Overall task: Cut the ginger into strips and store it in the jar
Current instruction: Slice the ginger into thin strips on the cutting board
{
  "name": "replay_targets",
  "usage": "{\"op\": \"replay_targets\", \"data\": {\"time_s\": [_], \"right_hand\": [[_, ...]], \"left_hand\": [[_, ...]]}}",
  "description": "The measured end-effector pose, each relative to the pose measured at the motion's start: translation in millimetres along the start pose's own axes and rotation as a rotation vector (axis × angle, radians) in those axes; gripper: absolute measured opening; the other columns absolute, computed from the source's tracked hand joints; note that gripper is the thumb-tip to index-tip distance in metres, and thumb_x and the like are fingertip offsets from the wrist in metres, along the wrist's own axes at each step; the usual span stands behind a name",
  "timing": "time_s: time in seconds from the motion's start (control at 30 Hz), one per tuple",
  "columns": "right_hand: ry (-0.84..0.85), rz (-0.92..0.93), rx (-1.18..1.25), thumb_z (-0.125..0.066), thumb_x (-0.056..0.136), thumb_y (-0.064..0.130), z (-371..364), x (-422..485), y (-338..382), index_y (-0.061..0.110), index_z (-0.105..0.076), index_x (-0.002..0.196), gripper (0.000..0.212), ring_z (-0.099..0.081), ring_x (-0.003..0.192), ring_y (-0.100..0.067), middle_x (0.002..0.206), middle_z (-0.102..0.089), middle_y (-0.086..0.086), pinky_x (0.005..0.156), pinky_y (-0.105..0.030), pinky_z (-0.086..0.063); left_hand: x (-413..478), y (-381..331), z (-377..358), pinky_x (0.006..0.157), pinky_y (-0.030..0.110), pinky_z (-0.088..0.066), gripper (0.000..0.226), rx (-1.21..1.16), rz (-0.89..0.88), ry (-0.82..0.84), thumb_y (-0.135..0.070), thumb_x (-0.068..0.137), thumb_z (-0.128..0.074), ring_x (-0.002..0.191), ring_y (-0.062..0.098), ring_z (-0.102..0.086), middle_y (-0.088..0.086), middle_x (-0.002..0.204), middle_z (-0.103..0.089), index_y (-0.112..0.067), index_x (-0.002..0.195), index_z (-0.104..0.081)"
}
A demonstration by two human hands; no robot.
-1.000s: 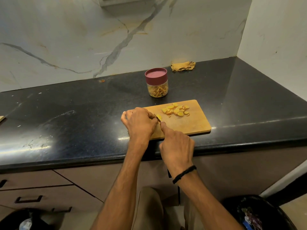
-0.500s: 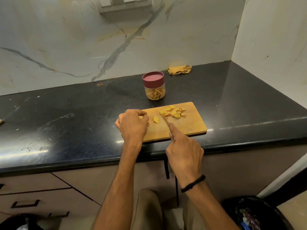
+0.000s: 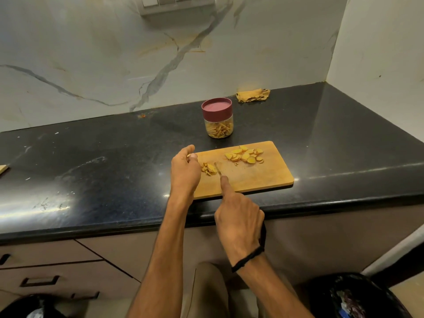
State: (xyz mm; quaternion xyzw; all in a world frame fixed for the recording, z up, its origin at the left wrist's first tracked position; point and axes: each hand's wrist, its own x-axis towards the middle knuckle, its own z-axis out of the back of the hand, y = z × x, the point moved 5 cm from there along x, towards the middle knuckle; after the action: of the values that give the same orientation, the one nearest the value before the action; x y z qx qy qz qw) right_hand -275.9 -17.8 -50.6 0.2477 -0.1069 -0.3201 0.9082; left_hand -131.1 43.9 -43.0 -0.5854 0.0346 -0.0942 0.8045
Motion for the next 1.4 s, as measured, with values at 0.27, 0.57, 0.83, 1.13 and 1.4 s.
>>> {"op": "replay_targets", "data": {"time_s": [0.27, 0.57, 0.83, 1.13, 1.4], "right_hand": [[-0.019, -0.007, 0.014, -0.04, 0.102, 0.023, 3.8, -0.4, -2.3, 0.034, -0.009, 0.154, 0.062, -0.043, 0.073, -0.011, 0.085, -0.048, 0.003, 0.064, -0.027, -0.032], [-0.22, -0.093, 0.122, -0.041, 0.103, 0.027, 37.3, 19.0, -39.5, 0.04, -0.03, 0.149, 0.049, -0.048, 0.071, -0.013, 0.081, -0.053, 0.002, 0.061, -0.028, -0.036], [-0.271, -0.146, 0.177, -0.037, 0.104, 0.032, 44.4, 31.4, -56.5, 0.038, -0.037, 0.145, 0.042, -0.061, 0.094, -0.025, 0.103, -0.065, -0.006, 0.074, -0.037, -0.051], [-0.258, -0.126, 0.17, -0.039, 0.104, 0.031, 45.6, 26.7, -58.5, 0.037, -0.04, 0.145, 0.041, -0.057, 0.081, -0.02, 0.098, -0.066, -0.003, 0.062, -0.028, -0.039], [-0.154, 0.025, 0.155, -0.039, 0.104, 0.029, 33.4, 16.9, -34.8, 0.039, -0.04, 0.144, 0.041, -0.043, 0.069, -0.012, 0.082, -0.058, 0.003, 0.059, -0.026, -0.033]], "left_hand": [[-2.7, -5.9, -2.8, 0.102, 0.023, -0.045, 0.041, 0.066, -0.049, 0.036, -0.018, 0.107, -0.04, 0.124, 0.004, -0.051, -0.001, 0.147, -0.051, -0.019, 0.148, -0.047], [-9.7, -34.1, -46.6, 0.117, 0.041, -0.028, 0.03, 0.622, -0.395, 0.069, -0.031, 0.093, -0.07, 0.142, 0.022, -0.036, 0.001, 0.145, -0.054, -0.03, 0.123, -0.069], [-10.1, -37.1, -83.5, 0.122, 0.053, -0.011, 0.026, 0.791, -0.397, 0.109, -0.045, 0.091, -0.068, 0.15, 0.032, -0.014, 0.009, 0.156, -0.039, -0.035, 0.114, -0.074], [-13.4, -32.9, -72.7, 0.118, 0.049, -0.02, 0.016, 0.697, -0.38, 0.058, -0.042, 0.084, -0.076, 0.145, 0.027, -0.023, 0.001, 0.15, -0.047, -0.032, 0.096, -0.078], [-2.8, -36.0, -13.5, 0.115, 0.049, -0.023, 0.031, 0.693, -0.276, 0.012, -0.024, 0.096, -0.063, 0.142, 0.022, -0.031, -0.007, 0.149, -0.048, -0.041, 0.121, -0.069]]}}
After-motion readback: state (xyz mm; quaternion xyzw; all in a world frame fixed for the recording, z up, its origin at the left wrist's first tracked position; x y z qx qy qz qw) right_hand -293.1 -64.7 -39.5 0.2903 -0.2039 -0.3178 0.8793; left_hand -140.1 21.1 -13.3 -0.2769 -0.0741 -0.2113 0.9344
